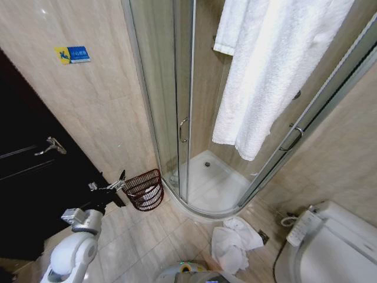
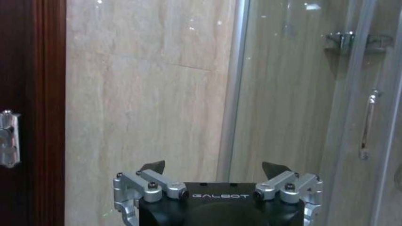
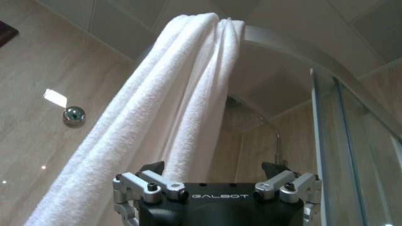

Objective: Discard the used towel into the hamper.

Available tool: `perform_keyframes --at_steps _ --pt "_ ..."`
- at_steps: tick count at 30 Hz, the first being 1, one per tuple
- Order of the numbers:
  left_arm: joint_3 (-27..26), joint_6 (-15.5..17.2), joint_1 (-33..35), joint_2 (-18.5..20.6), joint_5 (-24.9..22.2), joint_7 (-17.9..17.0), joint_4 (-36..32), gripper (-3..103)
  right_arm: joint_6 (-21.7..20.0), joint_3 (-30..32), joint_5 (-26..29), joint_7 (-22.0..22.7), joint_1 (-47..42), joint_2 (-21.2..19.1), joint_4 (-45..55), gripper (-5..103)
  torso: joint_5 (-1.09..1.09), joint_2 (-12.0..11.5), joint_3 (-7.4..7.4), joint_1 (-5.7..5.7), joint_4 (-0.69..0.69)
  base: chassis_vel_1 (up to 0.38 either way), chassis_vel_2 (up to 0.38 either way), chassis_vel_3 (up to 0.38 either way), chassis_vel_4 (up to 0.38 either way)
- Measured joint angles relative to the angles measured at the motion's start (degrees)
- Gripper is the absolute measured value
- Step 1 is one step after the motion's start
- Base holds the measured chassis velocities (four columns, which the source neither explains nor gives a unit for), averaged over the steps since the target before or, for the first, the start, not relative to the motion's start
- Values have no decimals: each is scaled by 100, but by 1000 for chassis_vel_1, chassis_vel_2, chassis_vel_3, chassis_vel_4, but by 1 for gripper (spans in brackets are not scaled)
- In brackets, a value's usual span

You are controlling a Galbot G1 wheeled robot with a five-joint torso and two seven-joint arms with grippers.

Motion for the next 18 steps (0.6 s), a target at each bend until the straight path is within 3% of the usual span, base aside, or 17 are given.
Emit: perform_keyframes --at_steps 6,8,11,14,17,18 --pt "0 0 0 0 0 0 0 100 13 3 4 12 8 -3 -8 100 -7 -12 -7 -7 0 139 151 -143 -146" --pt "0 0 0 0 0 0 0 100 19 16 4 13 7 -13 -39 100 2 -15 -8 -8 2 211 223 -217 -192" --pt "-1 0 0 1 0 -1 0 100 97 44 17 15 27 -82 -101 100 -15 -20 -12 -11 0 191 204 -195 -184" --pt "-2 0 0 1 0 -1 0 100 130 15 17 18 103 -150 -189 100 0 -23 -14 -15 0 163 135 -131 -145" --pt "-2 0 0 1 0 -1 1 100 137 -106 9 20 264 -255 -292 100 -9 -28 -14 -14 4 40 22 -59 -11" --pt "-1 0 0 1 0 -1 0 100 137 -165 2 20 357 -300 -359 100 -3 -29 -15 -15 2 0 0 0 0"
